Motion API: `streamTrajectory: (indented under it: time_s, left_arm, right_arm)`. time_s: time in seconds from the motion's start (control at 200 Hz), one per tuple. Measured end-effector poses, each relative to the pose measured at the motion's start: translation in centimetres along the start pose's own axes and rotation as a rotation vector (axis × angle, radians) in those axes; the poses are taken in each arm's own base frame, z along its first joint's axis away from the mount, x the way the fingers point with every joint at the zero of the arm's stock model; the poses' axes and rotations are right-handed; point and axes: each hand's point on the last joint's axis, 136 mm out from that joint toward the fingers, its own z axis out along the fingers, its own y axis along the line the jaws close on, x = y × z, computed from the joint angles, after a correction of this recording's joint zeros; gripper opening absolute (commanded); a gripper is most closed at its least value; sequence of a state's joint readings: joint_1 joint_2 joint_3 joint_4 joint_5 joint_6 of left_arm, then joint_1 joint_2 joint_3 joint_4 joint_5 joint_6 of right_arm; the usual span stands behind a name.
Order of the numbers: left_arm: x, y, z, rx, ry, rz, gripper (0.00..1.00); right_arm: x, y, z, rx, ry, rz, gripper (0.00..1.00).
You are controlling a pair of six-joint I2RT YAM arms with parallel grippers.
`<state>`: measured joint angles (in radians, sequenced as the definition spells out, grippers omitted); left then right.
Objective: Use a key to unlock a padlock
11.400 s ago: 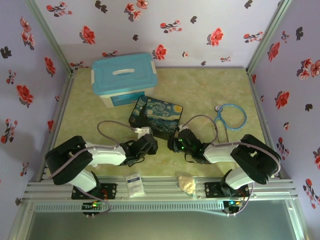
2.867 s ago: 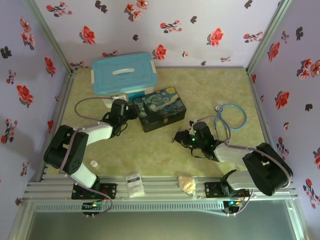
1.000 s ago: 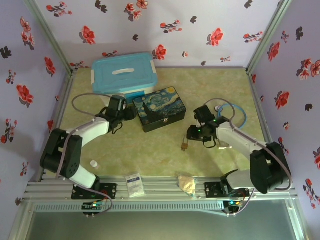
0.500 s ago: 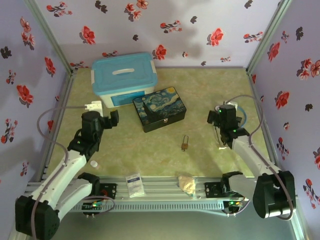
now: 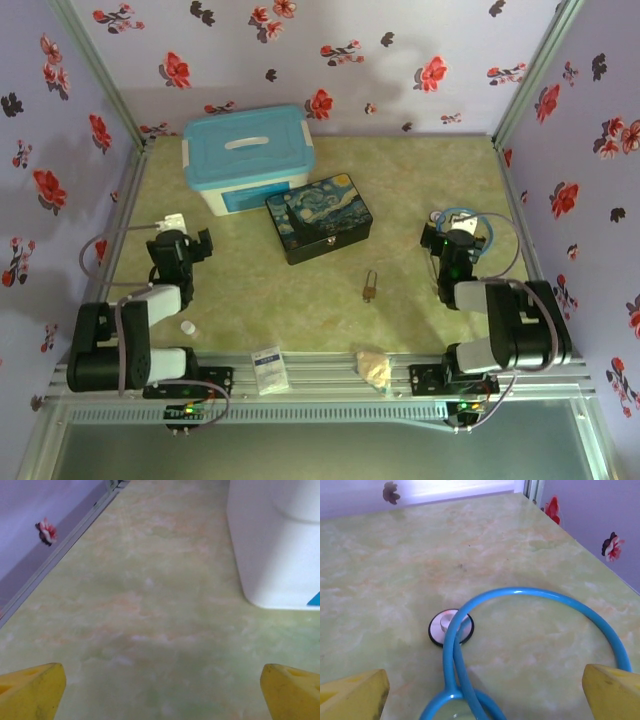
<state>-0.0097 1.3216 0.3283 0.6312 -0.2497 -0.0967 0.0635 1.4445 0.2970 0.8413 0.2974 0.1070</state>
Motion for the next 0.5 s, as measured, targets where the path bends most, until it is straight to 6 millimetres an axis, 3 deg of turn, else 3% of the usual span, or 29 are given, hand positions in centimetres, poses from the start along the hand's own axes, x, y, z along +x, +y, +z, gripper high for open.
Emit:
streamTrajectory:
  time_s: [0.09, 0.165, 0.255, 0.365, 0.5]
  left_arm:
    - [-0.3, -0.1, 1.2, 0.023, -0.034, -0.02, 1.0]
    - [0.6, -0.3, 2.3, 0.041, -0.03, -0.024, 1.0]
    - [1.5, -0.7, 2.7, 0.063, -0.01, -0.021, 1.0]
    - [0.6, -1.0, 2.8, 0.082, -0.035, -0.023, 1.0]
    - [-0.2, -1.3, 2.9, 0.089, -0.055, -0.024, 1.0]
  right_arm:
    - [0.7, -0.2, 0.9, 0.006, -0.01, 0.004, 0.99]
    - [1.4, -0.3, 1.2, 0.004, 0.008, 0.003, 0.99]
    - [0.7, -0.3, 1.7, 0.005, 0.004, 0.008, 0.99]
    - [-0.9, 0.1, 2.3, -0.003, -0.023, 0.017, 0.99]
    - [-0.7, 0.1, 2.3, -0.005, -0.015, 0.015, 0.99]
